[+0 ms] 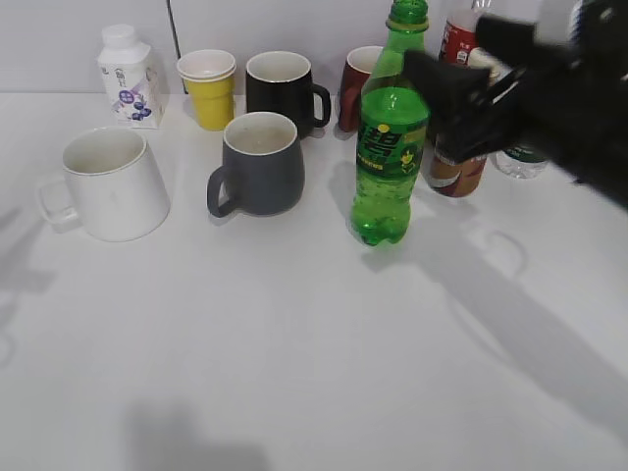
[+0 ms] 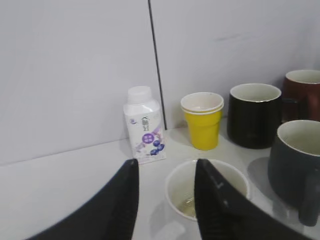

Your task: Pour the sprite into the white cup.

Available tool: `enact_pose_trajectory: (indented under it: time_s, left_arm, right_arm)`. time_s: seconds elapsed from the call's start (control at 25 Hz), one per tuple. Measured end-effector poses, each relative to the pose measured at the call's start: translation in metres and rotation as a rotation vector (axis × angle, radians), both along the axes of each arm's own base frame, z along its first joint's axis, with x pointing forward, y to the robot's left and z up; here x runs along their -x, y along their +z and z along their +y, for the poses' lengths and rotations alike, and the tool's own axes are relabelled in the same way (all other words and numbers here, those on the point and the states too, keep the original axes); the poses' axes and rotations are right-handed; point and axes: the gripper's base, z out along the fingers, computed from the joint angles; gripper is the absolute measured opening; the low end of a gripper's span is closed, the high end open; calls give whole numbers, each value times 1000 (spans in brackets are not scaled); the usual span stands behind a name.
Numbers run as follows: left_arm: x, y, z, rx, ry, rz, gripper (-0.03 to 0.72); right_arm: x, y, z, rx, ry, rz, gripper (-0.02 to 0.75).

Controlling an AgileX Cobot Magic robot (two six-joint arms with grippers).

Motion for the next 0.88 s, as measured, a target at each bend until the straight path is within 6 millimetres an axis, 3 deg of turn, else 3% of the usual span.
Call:
enact_pose_trajectory:
  time_s: [0.12,0.24,0.32,0.48,0.6,0.88]
  left_arm:
    - [12,38,5,-21,59,39,296]
    - [40,79,9,-25,98,51,321]
    - [59,90,13,-37,117,106,368]
    - [96,92,20,-12,132,200,508]
    - [121,86,28,0,158,268,551]
    - [170,65,43,-4,220,434,550]
  right_arm:
    - [18,31,-11,40,-21,-22,589]
    - [40,59,-25,114,-44,14,589]
    - [56,73,-34,179,-58,27,589]
    - [90,93,-58,210,-114,102,589]
    - [122,100,-78,200,-149,181,589]
    - [192,71,-121,358,-212,551,589]
